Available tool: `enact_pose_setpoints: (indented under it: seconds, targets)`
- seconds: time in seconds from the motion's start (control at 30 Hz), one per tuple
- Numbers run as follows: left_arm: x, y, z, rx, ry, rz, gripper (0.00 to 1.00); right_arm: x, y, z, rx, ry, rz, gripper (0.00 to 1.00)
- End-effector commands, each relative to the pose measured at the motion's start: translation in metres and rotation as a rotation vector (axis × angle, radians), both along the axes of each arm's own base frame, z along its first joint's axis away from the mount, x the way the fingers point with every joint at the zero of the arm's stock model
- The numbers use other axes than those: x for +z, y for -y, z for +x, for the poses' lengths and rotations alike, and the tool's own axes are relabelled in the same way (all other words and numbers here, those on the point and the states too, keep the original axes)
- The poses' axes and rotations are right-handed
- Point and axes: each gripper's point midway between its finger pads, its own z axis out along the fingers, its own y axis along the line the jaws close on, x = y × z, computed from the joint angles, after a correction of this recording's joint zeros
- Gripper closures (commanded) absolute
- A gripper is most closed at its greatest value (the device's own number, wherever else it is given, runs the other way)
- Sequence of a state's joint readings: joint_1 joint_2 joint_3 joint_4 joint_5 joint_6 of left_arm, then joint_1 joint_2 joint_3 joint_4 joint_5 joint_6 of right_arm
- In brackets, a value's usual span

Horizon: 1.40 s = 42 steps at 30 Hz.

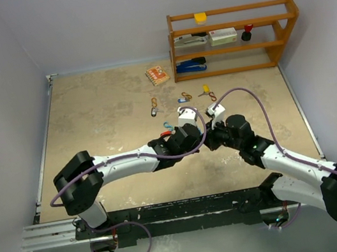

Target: Put the keys on the keyring

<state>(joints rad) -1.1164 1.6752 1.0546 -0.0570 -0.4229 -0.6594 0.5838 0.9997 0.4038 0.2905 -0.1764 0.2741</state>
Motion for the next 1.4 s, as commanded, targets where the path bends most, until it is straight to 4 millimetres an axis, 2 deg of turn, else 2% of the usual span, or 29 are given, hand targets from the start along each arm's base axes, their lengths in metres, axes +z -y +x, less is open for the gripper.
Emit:
enact_pose_setpoints:
  seconds: [0.0,0.4,0.6,1.03,1.37]
  targets:
    - [0.024,0.016,0.009,-0.018,0.039,-0.062,1.0,0.029,-0.009,0.007,0.032,0.09,0.033,1.0]
    - [0.025,0.025,-0.004,-0.088,-0.005,-0.106,1.0,0.027,-0.006,0.008,0.013,0.113,0.037,1.0]
    - [0.03,0.024,-0.003,-0.084,-0.01,-0.148,1.0,0.026,-0.006,0.007,0.016,0.115,0.039,1.0]
    - [0.03,-0.002,0.02,0.034,-0.011,-0.171,1.0,0.031,-0.002,0.002,0.012,0.128,0.047,1.0]
    - [0.042,-0.001,0.024,0.033,-0.02,-0.226,1.0,0.032,-0.002,0.001,0.014,0.148,0.059,1.0]
